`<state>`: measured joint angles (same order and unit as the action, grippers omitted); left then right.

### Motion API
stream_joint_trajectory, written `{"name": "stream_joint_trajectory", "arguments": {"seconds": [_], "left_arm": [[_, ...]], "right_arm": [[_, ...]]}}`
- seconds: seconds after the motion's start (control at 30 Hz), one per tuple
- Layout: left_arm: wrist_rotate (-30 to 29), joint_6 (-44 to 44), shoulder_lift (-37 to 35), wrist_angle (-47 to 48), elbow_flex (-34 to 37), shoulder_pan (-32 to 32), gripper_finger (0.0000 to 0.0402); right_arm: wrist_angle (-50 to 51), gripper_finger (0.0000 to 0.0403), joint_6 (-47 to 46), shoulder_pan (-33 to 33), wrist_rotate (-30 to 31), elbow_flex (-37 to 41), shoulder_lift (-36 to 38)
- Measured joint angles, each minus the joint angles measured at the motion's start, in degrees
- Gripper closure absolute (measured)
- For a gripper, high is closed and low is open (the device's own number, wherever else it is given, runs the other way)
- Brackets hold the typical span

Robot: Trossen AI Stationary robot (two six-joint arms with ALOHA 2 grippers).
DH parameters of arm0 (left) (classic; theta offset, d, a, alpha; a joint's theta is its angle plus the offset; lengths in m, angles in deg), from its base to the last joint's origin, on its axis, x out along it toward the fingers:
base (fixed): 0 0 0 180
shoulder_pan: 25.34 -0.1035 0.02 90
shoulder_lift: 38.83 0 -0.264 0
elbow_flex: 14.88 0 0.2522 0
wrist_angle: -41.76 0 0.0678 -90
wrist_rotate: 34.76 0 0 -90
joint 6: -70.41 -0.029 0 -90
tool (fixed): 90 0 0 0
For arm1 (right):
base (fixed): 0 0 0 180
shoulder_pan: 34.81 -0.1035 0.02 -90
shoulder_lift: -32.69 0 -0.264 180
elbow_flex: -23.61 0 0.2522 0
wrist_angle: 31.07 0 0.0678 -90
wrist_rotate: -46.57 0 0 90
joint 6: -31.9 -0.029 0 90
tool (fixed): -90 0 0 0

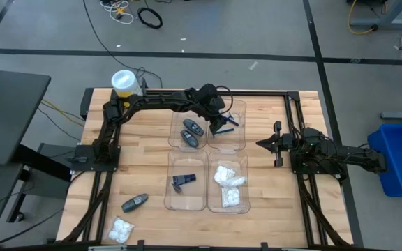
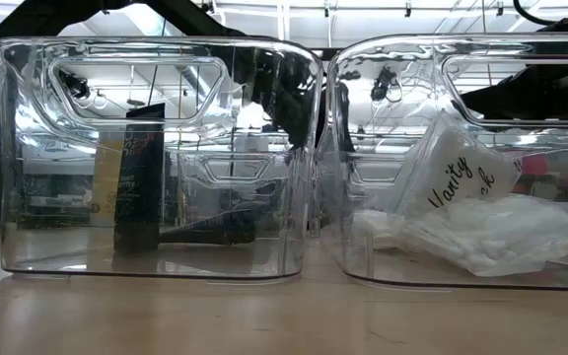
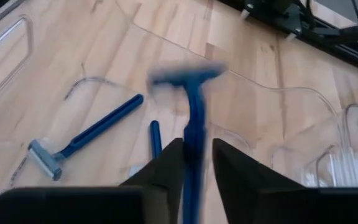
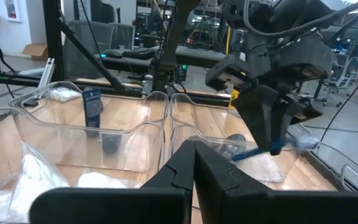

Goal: Pick & Place Travel size toiletries
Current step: Put the razor into the top right transparent bin, then put the deodorant into the top left transparent bin

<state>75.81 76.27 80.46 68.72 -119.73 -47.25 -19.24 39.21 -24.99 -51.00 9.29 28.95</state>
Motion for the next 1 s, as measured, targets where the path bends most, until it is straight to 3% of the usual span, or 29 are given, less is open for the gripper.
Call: {"name": "stream_joint_trajectory", "arguments": {"seconds": [0.3,0.47,0.63,1.0], "left_arm": [[-0.2,2.0,0.0,0.5,0.0,0.0,0.0211],[-0.2,2.0,0.0,1.2,0.0,0.0,0.0181],[-0.2,1.3,0.0,1.4,0.0,0.1,0.0177],[1.4,-0.6,-4.1,6.8,-1.2,0.4,0.0206]], "right_arm": [[0.0,0.0389,0.0,0.0,0.0,0.0,0.0],[0.0,0.0389,0.0,0.0,0.0,0.0,0.0],[0.0,0.0389,0.0,0.0,0.0,0.0,0.0],[0.0,0.0389,0.0,0.0,0.0,0.0,0.0]]}}
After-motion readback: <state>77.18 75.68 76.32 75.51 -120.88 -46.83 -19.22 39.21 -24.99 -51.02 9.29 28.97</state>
